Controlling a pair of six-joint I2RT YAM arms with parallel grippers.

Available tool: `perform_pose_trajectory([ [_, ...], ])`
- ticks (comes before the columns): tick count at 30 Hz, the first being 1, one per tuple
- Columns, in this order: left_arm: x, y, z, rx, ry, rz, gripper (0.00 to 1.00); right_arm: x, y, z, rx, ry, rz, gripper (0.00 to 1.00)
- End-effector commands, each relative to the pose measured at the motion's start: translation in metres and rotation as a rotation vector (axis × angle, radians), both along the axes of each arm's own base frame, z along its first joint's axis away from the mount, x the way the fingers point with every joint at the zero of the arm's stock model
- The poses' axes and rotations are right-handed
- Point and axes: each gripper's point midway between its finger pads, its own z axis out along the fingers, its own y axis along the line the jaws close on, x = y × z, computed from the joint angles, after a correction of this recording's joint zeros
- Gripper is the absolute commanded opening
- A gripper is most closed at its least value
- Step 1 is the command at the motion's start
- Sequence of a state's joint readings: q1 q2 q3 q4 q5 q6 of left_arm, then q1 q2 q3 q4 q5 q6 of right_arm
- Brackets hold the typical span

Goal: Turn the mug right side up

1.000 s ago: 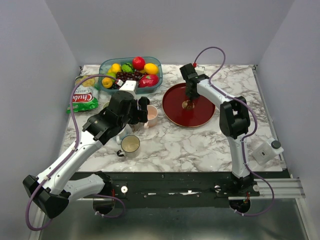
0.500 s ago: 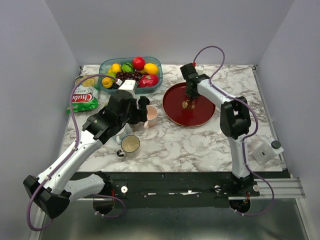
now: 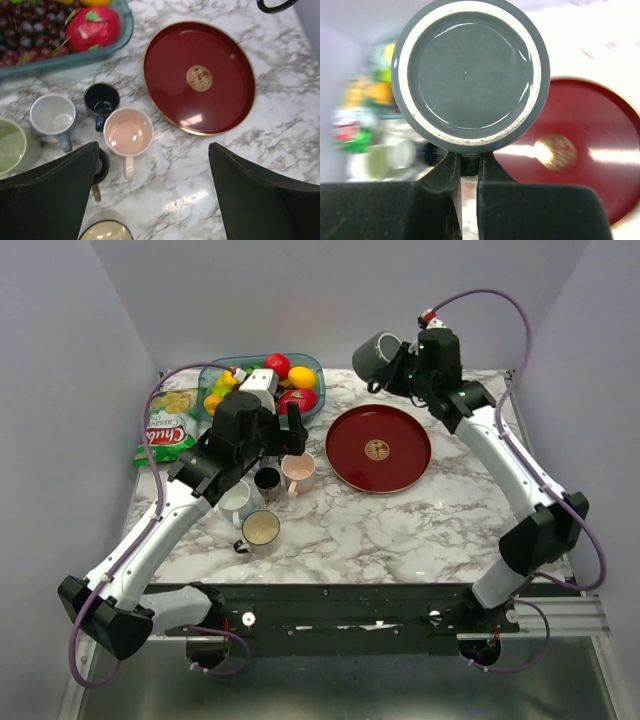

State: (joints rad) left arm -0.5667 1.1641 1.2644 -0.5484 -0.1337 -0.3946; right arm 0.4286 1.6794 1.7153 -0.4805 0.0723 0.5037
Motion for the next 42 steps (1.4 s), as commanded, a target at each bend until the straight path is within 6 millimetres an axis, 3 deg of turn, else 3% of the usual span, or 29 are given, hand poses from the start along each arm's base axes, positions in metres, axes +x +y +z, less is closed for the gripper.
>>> perform_pose_trajectory([
  [1,0.008,-0.043,0.080,-0.198,-0.194,-0.200,0.99,-0.033,0.044,0.114,0.233,-0.304,0.300,0.01],
  [3,0.005,-0.056,0.100,-0.248,-0.241,-0.273,0.99,-0.050,0.049,0.155,0.296,-0.407,0.370,0.01],
  [7,-0.009,-0.078,0.163,-0.397,-0.410,-0.425,0.99,-0.089,0.063,0.212,0.463,-0.520,0.532,0.01],
  [9,-0.017,-0.087,0.178,-0.455,-0.433,-0.491,0.99,-0.104,0.064,0.235,0.518,-0.595,0.585,0.01],
  [10,-0.021,-0.088,0.198,-0.481,-0.479,-0.512,0.99,-0.112,0.066,0.239,0.548,-0.591,0.618,0.01],
  [12,-0.018,-0.093,0.204,-0.496,-0.462,-0.537,0.99,-0.125,0.067,0.255,0.576,-0.638,0.673,0.01],
  [13,-0.021,-0.093,0.217,-0.533,-0.460,-0.549,0.99,-0.133,0.069,0.258,0.595,-0.635,0.711,0.01],
  [18,-0.029,-0.099,0.237,-0.665,-0.452,-0.623,0.99,-0.159,0.069,0.278,0.657,-0.690,0.809,0.01],
  [23,-0.037,-0.101,0.256,-0.785,-0.454,-0.669,0.95,-0.172,0.068,0.288,0.677,-0.705,0.858,0.01],
  [27,-0.036,-0.103,0.269,-0.853,-0.444,-0.682,0.79,-0.178,0.068,0.290,0.686,-0.708,0.887,0.01],
  [31,-0.037,-0.103,0.279,-0.879,-0.463,-0.695,0.55,-0.181,0.068,0.287,0.687,-0.703,0.898,0.01],
  [39,-0.034,-0.104,0.278,-0.885,-0.460,-0.691,0.23,-0.182,0.070,0.280,0.683,-0.678,0.916,0.01],
  [41,-0.033,-0.104,0.277,-0.886,-0.460,-0.686,0.01,-0.183,0.071,0.277,0.678,-0.666,0.925,0.01],
  [42,-0.033,-0.102,0.278,-0.887,-0.463,-0.682,0.00,-0.182,0.072,0.275,0.676,-0.660,0.927,0.01],
])
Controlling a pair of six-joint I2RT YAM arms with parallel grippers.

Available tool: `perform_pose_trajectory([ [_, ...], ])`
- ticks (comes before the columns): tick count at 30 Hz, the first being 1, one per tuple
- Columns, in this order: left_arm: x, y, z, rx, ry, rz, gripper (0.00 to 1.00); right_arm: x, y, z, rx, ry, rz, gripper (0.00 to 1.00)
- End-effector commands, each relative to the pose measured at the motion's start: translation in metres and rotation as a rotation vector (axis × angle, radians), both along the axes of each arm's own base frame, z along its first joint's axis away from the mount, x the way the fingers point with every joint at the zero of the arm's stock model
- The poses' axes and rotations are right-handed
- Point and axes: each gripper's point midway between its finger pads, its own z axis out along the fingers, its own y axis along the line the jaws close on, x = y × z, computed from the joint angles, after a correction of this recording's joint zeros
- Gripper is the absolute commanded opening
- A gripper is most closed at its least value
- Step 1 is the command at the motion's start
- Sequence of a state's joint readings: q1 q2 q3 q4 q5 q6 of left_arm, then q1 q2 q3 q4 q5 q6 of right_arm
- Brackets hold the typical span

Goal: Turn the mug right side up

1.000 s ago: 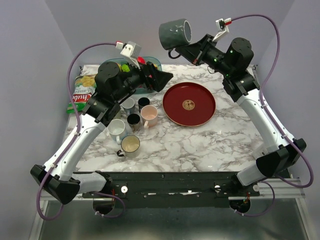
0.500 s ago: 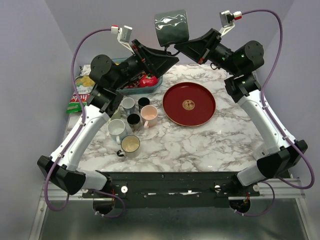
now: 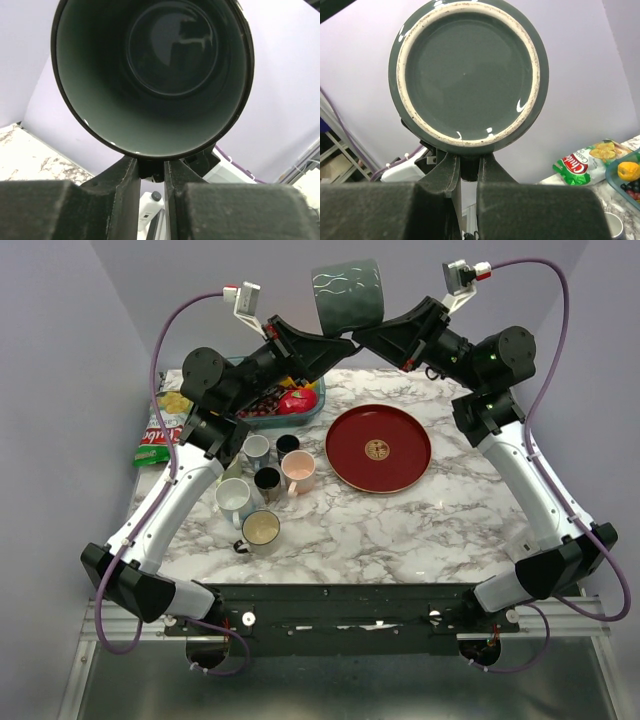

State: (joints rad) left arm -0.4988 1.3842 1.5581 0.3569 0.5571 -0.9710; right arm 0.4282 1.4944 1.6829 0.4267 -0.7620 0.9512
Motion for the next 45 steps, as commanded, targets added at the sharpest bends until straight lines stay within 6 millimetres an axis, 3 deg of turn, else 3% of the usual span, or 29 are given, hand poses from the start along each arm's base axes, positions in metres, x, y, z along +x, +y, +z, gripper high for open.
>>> perform_pose_trajectory([
  [1,-0.007,0.005,0.017,-0.028,-0.066,0.002,0.00,-0.020,-0.006,0.012,0.009,-0.061,0.026,0.01],
  [6,-0.005,0.008,0.015,-0.031,-0.067,0.026,0.00,-0.012,-0.003,-0.001,-0.026,-0.014,0.012,0.02],
  [8,0.000,0.009,0.012,-0.027,-0.049,0.050,0.00,-0.005,-0.004,-0.005,-0.035,-0.011,-0.031,0.26],
  [9,0.000,0.010,0.011,-0.021,-0.046,0.059,0.00,-0.001,-0.005,-0.010,-0.044,0.002,-0.052,0.57],
  [11,0.009,0.011,0.001,0.021,-0.017,0.101,0.00,0.017,-0.010,-0.023,-0.065,0.052,-0.153,0.76],
  [12,0.012,0.016,0.001,0.029,-0.006,0.139,0.00,0.024,-0.012,-0.030,-0.077,0.075,-0.195,0.90],
  [13,0.016,0.017,-0.012,0.070,0.041,0.158,0.00,0.028,-0.015,-0.042,-0.107,0.109,-0.230,0.93],
  [15,0.021,0.025,-0.021,0.123,0.048,0.231,0.00,0.042,-0.023,-0.055,-0.140,0.137,-0.328,0.95],
  [16,0.024,0.028,-0.038,0.174,0.095,0.252,0.00,0.048,-0.027,-0.069,-0.177,0.193,-0.363,0.96],
  [18,0.024,0.035,-0.055,0.248,0.113,0.298,0.00,0.057,-0.038,-0.079,-0.206,0.236,-0.455,0.98],
  [19,0.028,0.040,-0.076,0.304,0.176,0.330,0.00,0.060,-0.042,-0.091,-0.240,0.282,-0.483,0.98],
  [21,0.028,0.050,-0.094,0.392,0.187,0.378,0.00,0.068,-0.052,-0.100,-0.263,0.305,-0.558,0.99],
  [22,0.029,0.056,-0.117,0.460,0.248,0.399,0.00,0.069,-0.057,-0.108,-0.285,0.331,-0.586,0.99],
  [24,0.026,0.065,-0.139,0.555,0.260,0.422,0.00,0.078,-0.072,-0.119,-0.309,0.366,-0.686,1.00],
  [29,0.005,0.076,-0.223,0.831,0.372,0.385,0.00,0.091,-0.097,-0.151,-0.412,0.441,-0.829,0.99],
  [30,0.000,0.078,-0.235,0.871,0.380,0.386,0.00,0.092,-0.099,-0.154,-0.419,0.449,-0.836,0.99],
  [31,-0.008,0.083,-0.260,0.942,0.414,0.374,0.00,0.095,-0.101,-0.160,-0.432,0.463,-0.841,1.00],
  [33,-0.024,0.084,-0.278,0.981,0.419,0.359,0.00,0.098,-0.101,-0.166,-0.439,0.480,-0.845,1.00],
  [34,-0.032,0.087,-0.304,1.020,0.447,0.340,0.00,0.101,-0.100,-0.171,-0.447,0.492,-0.843,0.99],
  [36,-0.043,0.088,-0.318,1.034,0.449,0.329,0.00,0.103,-0.098,-0.176,-0.455,0.509,-0.834,0.99],
  [37,-0.049,0.090,-0.337,1.063,0.470,0.318,0.00,0.104,-0.097,-0.180,-0.460,0.520,-0.829,0.99],
  [40,-0.054,0.091,-0.362,1.111,0.466,0.320,0.00,0.108,-0.092,-0.193,-0.477,0.553,-0.813,0.99],
  [45,-0.052,0.090,-0.387,1.153,0.451,0.343,0.00,0.117,-0.088,-0.212,-0.510,0.599,-0.806,0.99],
])
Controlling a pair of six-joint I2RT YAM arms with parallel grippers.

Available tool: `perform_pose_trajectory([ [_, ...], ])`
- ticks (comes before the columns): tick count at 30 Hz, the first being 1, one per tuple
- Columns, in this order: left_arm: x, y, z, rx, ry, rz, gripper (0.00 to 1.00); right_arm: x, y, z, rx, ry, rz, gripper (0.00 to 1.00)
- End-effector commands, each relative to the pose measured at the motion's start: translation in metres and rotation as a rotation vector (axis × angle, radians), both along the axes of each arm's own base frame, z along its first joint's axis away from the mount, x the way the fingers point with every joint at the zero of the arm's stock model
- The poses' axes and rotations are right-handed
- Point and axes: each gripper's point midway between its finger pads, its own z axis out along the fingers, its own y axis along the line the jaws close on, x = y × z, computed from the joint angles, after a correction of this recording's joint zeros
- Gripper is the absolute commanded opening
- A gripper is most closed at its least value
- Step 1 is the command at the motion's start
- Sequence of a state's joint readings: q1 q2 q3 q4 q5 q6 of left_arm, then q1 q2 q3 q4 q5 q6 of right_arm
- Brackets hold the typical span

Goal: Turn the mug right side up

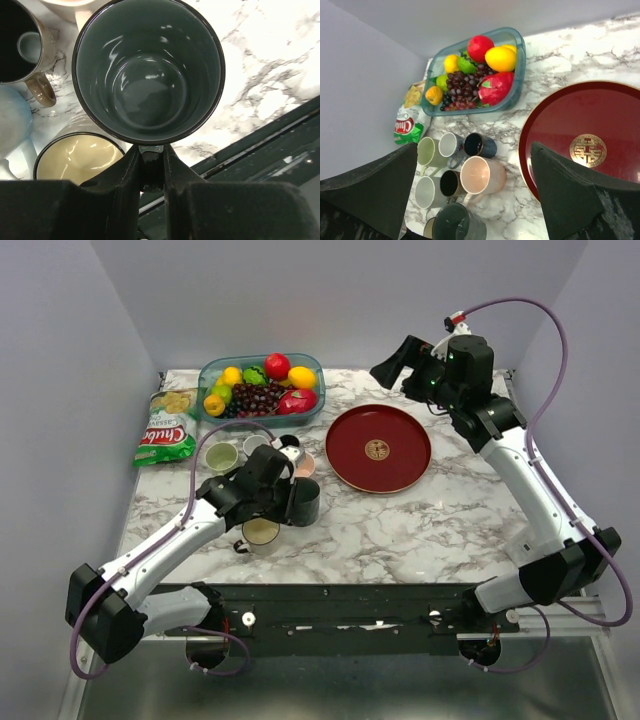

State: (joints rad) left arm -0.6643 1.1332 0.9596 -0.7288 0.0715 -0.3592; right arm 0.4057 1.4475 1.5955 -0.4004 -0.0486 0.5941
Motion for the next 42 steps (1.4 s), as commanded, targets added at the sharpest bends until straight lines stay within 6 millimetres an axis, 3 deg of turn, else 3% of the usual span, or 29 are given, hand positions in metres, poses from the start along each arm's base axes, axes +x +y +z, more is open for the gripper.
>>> perform_pose_trajectory([
  [1,0.028,-0.010,0.012,-0.030,-0.178,0.019,0.00,0.007,-0.002,-0.025,-0.025,0.076,-0.023,0.99],
  [13,0.047,-0.027,-0.018,-0.012,-0.203,0.047,0.00,0.013,0.001,-0.049,-0.043,0.157,-0.024,0.99],
  [26,0.021,-0.028,-0.056,-0.034,-0.164,0.026,0.00,0.012,-0.006,-0.077,-0.098,0.233,-0.034,1.00],
  [30,0.016,-0.030,-0.057,-0.027,-0.164,0.023,0.00,0.010,-0.008,-0.084,-0.111,0.249,-0.035,1.00],
  [33,0.011,-0.030,-0.055,-0.023,-0.172,0.024,0.25,0.009,-0.009,-0.087,-0.115,0.257,-0.037,1.00],
  [34,0.009,-0.029,-0.054,-0.022,-0.174,0.025,0.40,0.009,-0.010,-0.088,-0.116,0.258,-0.039,1.00],
  [37,0.006,-0.028,-0.048,-0.020,-0.193,0.031,0.60,0.009,-0.009,-0.091,-0.113,0.268,-0.038,1.00],
  [42,0.006,-0.025,-0.026,-0.047,-0.232,0.041,0.77,0.010,-0.010,-0.092,-0.109,0.273,-0.047,1.00],
])
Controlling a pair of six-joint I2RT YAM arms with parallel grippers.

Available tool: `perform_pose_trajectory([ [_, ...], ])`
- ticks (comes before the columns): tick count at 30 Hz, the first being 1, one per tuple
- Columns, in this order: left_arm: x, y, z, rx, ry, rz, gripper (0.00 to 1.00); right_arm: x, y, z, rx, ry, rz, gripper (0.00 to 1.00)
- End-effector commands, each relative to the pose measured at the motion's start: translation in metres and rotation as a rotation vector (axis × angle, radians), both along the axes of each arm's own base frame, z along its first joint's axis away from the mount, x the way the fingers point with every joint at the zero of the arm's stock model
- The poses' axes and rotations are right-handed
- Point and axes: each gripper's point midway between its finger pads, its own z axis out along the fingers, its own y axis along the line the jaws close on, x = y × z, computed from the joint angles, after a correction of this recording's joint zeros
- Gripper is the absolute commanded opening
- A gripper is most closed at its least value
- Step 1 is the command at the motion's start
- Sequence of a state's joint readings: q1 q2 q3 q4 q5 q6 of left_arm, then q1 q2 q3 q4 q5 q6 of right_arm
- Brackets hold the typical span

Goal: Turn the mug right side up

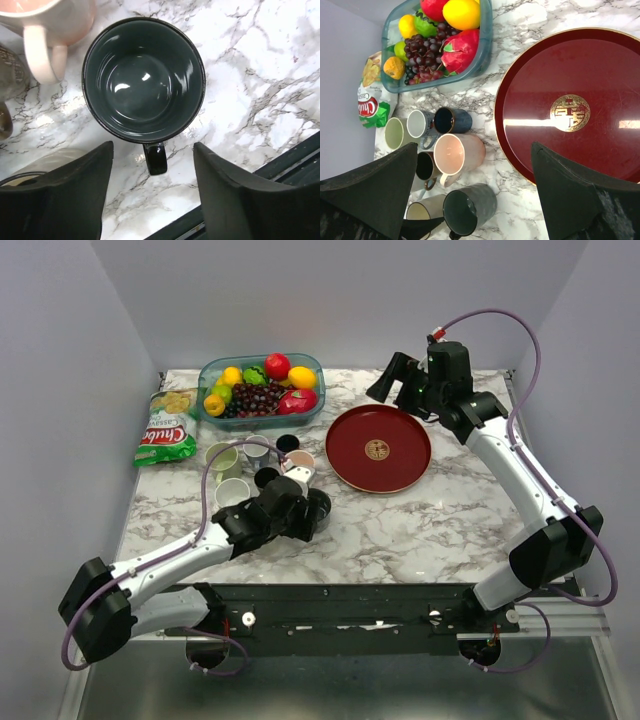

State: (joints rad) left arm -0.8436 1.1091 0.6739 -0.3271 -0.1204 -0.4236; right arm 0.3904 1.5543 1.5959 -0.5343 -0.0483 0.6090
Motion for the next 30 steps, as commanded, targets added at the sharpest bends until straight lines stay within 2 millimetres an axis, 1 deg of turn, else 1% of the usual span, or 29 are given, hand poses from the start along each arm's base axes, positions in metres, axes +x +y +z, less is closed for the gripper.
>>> perform_pose_trajectory([
  [1,0.005,0.007,0.025,-0.018,-0.057,0.046,0.82,-0.001,-0.007,-0.017,-0.030,0.045,-0.025,1.00],
  [2,0.007,0.005,0.035,-0.028,-0.071,0.052,0.85,0.000,-0.007,-0.016,-0.031,0.044,-0.026,1.00],
  [3,0.008,0.006,0.041,-0.035,-0.084,0.057,0.90,0.000,-0.008,-0.013,-0.030,0.037,-0.030,1.00],
  [4,0.008,0.009,0.045,-0.025,-0.086,0.060,0.99,0.000,-0.009,-0.013,-0.030,0.035,-0.033,1.00],
  [5,0.014,0.011,0.061,-0.033,-0.120,0.088,0.99,0.000,-0.010,-0.011,-0.032,0.031,-0.036,1.00],
  [6,0.017,0.013,0.070,-0.030,-0.137,0.100,0.99,0.000,-0.012,-0.009,-0.034,0.024,-0.044,1.00],
  [7,0.020,0.019,0.076,-0.008,-0.151,0.129,0.99,-0.002,-0.013,-0.009,-0.034,0.021,-0.045,1.00],
  [8,0.026,0.020,0.095,-0.025,-0.183,0.156,0.99,-0.003,-0.014,-0.007,-0.033,0.011,-0.044,1.00],
  [9,0.035,0.028,0.103,-0.001,-0.217,0.213,0.99,-0.005,-0.014,-0.008,-0.029,0.003,-0.042,1.00],
  [10,0.037,0.032,0.109,0.014,-0.226,0.234,0.99,-0.003,-0.013,-0.001,-0.011,-0.037,-0.044,1.00],
  [11,0.043,0.032,0.130,0.002,-0.261,0.254,0.99,-0.010,-0.015,-0.009,-0.008,-0.035,-0.044,1.00],
  [12,0.050,0.038,0.136,0.031,-0.289,0.293,0.99,-0.012,-0.017,-0.008,-0.001,-0.050,-0.046,1.00],
  [13,0.052,0.042,0.142,0.055,-0.300,0.307,0.99,-0.013,-0.017,-0.004,0.012,-0.071,-0.048,1.00],
  [14,0.058,0.044,0.162,0.045,-0.338,0.331,0.99,-0.022,-0.020,-0.005,0.015,-0.080,-0.048,1.00],
  [15,0.062,0.047,0.166,0.077,-0.353,0.339,0.99,-0.022,-0.028,-0.004,0.001,-0.099,-0.080,1.00],
  [16,0.066,0.054,0.173,0.104,-0.378,0.372,0.99,-0.023,-0.030,-0.001,0.002,-0.123,-0.088,1.00],
  [17,0.069,0.055,0.187,0.096,-0.402,0.387,0.99,-0.026,-0.035,0.001,-0.009,-0.146,-0.094,1.00],
  [18,0.071,0.056,0.191,0.112,-0.413,0.388,0.99,-0.034,-0.041,0.003,-0.018,-0.169,-0.101,1.00],
  [20,0.073,0.057,0.203,0.108,-0.433,0.392,0.99,-0.039,-0.048,0.012,-0.030,-0.221,-0.109,1.00],
  [21,0.073,0.057,0.207,0.102,-0.438,0.388,0.99,-0.045,-0.053,0.015,-0.036,-0.240,-0.123,1.00],
  [23,0.073,0.052,0.213,0.076,-0.446,0.378,0.99,-0.050,-0.058,0.019,-0.047,-0.262,-0.129,1.00],
  [26,0.074,0.052,0.215,0.067,-0.447,0.378,0.99,-0.057,-0.064,0.023,-0.047,-0.280,-0.140,1.00],
  [30,0.073,0.049,0.213,0.069,-0.437,0.362,0.99,-0.063,-0.068,0.030,-0.042,-0.300,-0.153,1.00],
])
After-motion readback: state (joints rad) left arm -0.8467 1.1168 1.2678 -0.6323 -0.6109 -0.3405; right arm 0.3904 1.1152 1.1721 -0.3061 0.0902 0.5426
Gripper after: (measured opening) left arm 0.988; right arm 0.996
